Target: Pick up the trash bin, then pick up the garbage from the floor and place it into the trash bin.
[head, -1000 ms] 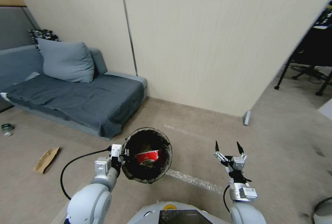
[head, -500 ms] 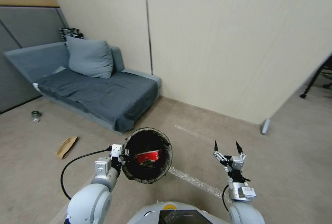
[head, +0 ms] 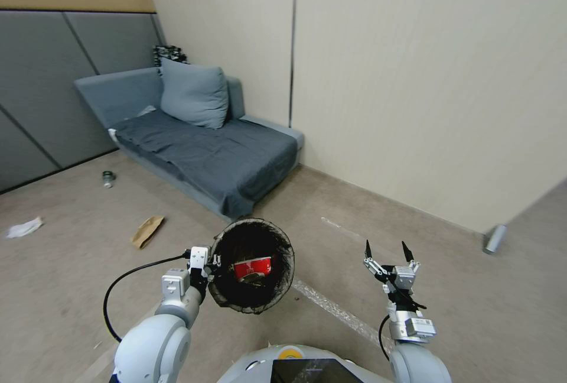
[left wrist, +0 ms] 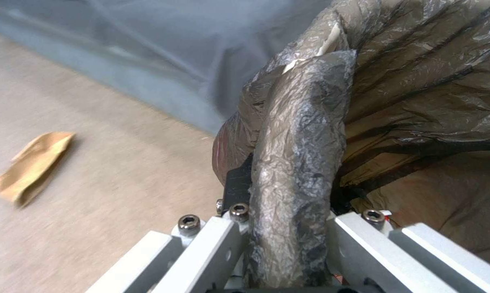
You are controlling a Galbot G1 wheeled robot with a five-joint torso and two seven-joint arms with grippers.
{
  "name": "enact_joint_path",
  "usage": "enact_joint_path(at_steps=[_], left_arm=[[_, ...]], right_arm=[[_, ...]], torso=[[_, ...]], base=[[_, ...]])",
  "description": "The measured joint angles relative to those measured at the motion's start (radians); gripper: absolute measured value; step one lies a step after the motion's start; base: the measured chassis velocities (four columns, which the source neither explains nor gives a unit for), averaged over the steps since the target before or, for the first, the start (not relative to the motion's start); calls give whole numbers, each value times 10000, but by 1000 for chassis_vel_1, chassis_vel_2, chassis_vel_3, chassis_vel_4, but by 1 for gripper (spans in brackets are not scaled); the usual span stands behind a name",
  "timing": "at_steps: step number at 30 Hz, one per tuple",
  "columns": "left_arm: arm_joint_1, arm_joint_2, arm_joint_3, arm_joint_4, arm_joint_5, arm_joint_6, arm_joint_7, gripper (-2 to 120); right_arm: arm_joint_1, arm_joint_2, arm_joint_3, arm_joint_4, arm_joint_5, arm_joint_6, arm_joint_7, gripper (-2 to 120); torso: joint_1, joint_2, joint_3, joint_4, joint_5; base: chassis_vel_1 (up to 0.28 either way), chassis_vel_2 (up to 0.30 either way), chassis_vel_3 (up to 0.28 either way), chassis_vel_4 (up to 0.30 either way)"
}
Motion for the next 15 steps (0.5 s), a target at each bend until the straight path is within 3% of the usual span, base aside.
enact_joint_path(at_steps=[15], left_arm=[[25, -32, 30, -29, 38, -7, -3, 1]], right_arm=[[8, 12, -38, -34, -23, 3, 42, 100]], torso=[[1, 0, 0, -1, 0]], base=[[82, 85, 83, 81]])
